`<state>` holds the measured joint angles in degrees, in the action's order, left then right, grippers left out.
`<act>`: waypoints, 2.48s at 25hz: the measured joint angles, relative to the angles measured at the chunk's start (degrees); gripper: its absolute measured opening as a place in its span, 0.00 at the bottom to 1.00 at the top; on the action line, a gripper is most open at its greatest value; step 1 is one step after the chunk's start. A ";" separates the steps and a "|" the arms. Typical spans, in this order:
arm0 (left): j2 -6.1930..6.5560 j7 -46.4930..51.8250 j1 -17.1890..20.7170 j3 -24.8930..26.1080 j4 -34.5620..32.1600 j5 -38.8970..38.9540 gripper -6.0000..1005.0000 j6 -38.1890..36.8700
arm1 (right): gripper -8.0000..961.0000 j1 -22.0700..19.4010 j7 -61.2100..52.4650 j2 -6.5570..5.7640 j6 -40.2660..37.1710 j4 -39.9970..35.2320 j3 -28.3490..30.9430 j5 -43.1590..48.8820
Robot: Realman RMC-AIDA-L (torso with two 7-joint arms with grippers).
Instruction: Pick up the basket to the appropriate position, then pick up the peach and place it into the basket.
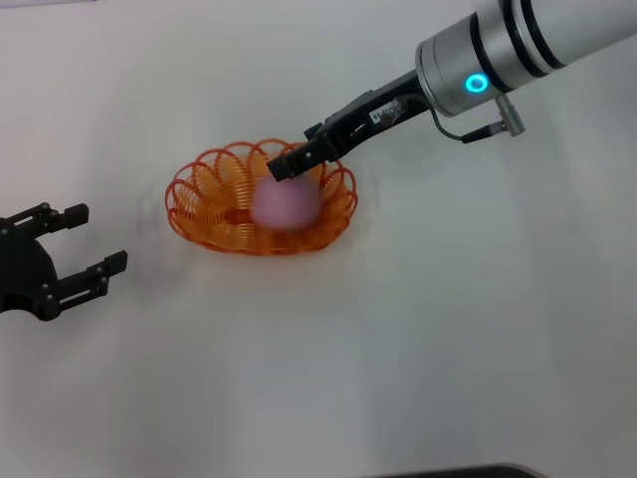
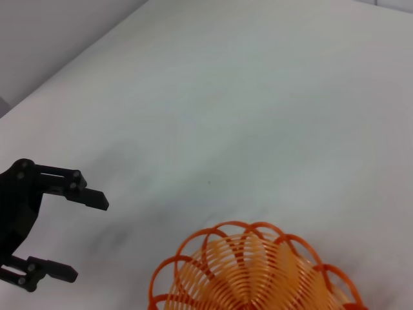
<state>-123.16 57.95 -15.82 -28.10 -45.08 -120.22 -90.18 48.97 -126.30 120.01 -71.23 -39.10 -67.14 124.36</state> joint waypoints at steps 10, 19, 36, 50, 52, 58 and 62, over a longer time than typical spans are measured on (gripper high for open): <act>0.22 0.13 -0.20 -0.02 0.09 -0.01 0.72 0.01 | 0.97 -1.08 1.44 -0.13 0.40 0.14 0.51 -2.35; 0.59 0.29 -0.78 0.06 1.43 0.03 0.72 -0.04 | 0.96 -9.61 5.50 -0.50 -6.51 -9.28 3.89 -8.04; 0.66 1.40 -0.94 2.23 5.13 1.17 0.72 -0.77 | 0.96 -26.22 34.17 -0.43 -17.38 -8.20 12.11 -16.36; 0.71 1.33 -0.61 1.84 5.27 -1.39 0.72 -3.73 | 0.96 -37.06 53.11 -0.58 -22.12 -7.16 17.68 -15.88; 0.72 1.31 -0.61 1.83 5.25 -2.68 0.72 -3.80 | 0.96 -37.74 53.50 -0.75 -22.38 -7.15 18.68 -15.35; 0.73 1.29 -0.27 2.17 5.16 -3.74 0.72 -3.76 | 0.96 -38.76 56.61 -0.71 -24.36 -7.03 25.42 -10.15; 0.72 1.28 -0.21 2.24 5.21 -3.80 0.72 -3.85 | 0.96 -39.58 61.84 -0.50 -24.70 -5.35 29.68 -9.84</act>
<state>-122.43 59.23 -16.03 -25.86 -39.87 -124.02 -94.03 9.39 -64.46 119.51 -95.92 -44.45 -37.46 114.53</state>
